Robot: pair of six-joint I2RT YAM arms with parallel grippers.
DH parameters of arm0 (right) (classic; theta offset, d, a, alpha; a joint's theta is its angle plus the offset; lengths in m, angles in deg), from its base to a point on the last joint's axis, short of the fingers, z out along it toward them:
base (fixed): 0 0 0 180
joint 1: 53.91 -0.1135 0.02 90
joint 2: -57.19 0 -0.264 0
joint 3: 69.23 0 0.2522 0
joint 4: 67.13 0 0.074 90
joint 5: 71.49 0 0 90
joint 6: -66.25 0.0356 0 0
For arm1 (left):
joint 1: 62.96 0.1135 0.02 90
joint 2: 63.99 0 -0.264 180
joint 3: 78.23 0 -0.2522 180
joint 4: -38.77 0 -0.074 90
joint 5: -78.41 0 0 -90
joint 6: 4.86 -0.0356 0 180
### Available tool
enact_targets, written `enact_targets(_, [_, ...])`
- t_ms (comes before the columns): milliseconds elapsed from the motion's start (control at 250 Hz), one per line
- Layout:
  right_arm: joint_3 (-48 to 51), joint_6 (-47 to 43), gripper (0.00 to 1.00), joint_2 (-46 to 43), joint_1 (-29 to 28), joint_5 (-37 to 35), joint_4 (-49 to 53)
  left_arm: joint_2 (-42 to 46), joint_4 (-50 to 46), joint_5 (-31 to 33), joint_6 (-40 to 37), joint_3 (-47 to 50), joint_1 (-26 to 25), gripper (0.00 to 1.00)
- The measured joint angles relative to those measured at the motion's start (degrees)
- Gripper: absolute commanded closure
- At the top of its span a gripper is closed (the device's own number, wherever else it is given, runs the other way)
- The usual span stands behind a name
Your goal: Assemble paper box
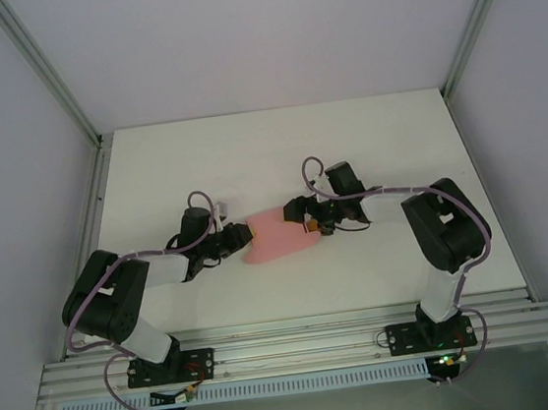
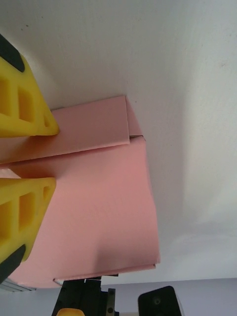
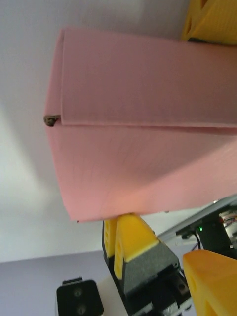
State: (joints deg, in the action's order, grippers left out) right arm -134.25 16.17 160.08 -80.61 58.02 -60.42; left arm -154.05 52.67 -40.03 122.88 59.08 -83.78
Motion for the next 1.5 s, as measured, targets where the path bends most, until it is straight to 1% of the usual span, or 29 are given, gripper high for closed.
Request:
enact_targets(156, [2.6,4.5,0.18,0.2,0.0,3.9,-6.9,-1.2,2.9,-1.2,1.5,0.5,0.3,0.78])
enact_targets(212, [3.3,6.1,0.25,0.2,0.0,5.0,-8.8,-1.4,3.7,-1.5,1.7,0.5,0.3,0.78])
enact_targets(288, [3.5,7.0,0.42,0.1,0.1,5.8,-10.3,-1.4,3.9,-1.5,1.7,0.6,0.3,0.74])
enact_targets(335, [3.5,7.6,0.45,0.0,0.0,5.9,-10.3,-1.3,3.8,-1.2,1.6,0.6,0.4,0.70])
enact_targets(347, [3.5,7.6,0.47,0.0,0.0,6.0,-10.2,-1.2,3.8,-1.1,1.5,0.6,0.4,0.68])
enact_targets(379, [3.5,7.5,0.51,-0.2,0.0,5.9,-9.7,-0.8,3.3,-0.8,1.2,0.6,0.3,0.63])
enact_targets(403, [3.5,7.5,0.53,-0.3,0.0,5.6,-9.1,-0.3,2.6,-0.5,0.7,0.5,0.3,0.56])
enact_targets(463, [2.9,6.8,0.54,-1.0,0.0,4.8,-6.7,1.6,-0.1,0.5,-1.3,0.5,0.3,0.29])
enact_targets(495, [2.3,6.4,0.55,-1.4,0.0,4.2,-4.9,3.1,-2.0,1.2,-2.5,0.5,0.3,0.17])
enact_targets(507, [2.1,6.3,0.54,-1.6,0.0,4.0,-4.1,3.6,-2.7,1.4,-2.7,0.4,0.3,0.13])
enact_targets(567, [1.0,5.9,0.56,-2.7,0.0,2.2,-1.2,7.9,-7.1,3.2,-6.1,-0.4,0.3,0.01])
enact_targets(615, [0.5,6.1,0.56,-4.0,0.0,0.8,1.1,11.5,-9.9,5.0,-9.3,-1.5,0.0,0.00])
enact_targets(683, [-0.1,7.5,0.56,-6.0,0.2,-1.1,4.5,16.9,-12.8,8.8,-16.6,-3.8,-1.8,0.00])
enact_targets(755, [-1.4,10.9,0.53,-7.7,0.7,-2.0,8.3,21.3,-15.3,13.3,-27.3,-7.0,-7.3,0.00])
enact_targets(787, [-2.0,12.7,0.55,-8.2,1.1,-2.0,9.8,22.4,-16.2,15.3,-32.1,-8.4,-10.6,0.00])
enact_targets(847, [-3.0,16.5,0.56,-9.0,2.1,-1.4,12.0,23.0,-18.7,17.7,-40.7,-11.3,-16.4,0.00])
enact_targets(894, [-3.3,19.5,0.56,-9.4,2.9,-0.3,12.9,22.6,-21.6,17.9,-46.5,-13.4,-19.7,0.00])
enact_targets(962, [-3.3,23.9,0.58,-9.6,3.8,1.8,13.9,21.6,-26.3,18.4,-53.2,-15.9,-21.8,0.00])
enact_targets(1038, [-3.3,28.0,0.59,-9.6,4.8,4.5,15.4,19.7,-31.6,19.5,-59.5,-18.7,-23.0,0.00])
enact_targets(1158, [-3.3,33.1,0.59,-9.7,5.0,8.1,17.1,17.7,-36.8,20.7,-66.9,-20.8,-23.8,0.00])
enact_targets(1282, [-3.3,37.6,0.59,-10.5,5.0,10.6,17.5,15.6,-40.7,21.3,-72.0,-22.7,-24.6,0.00])
enact_targets(1414, [-3.3,41.5,0.58,-11.7,5.0,12.7,17.2,12.2,-43.6,23.4,-74.8,-25.7,-25.2,0.05])
enact_targets(1501, [-3.3,43.9,0.57,-12.3,5.1,13.6,15.9,10.5,-44.3,25.3,-75.9,-26.9,-25.6,0.12])
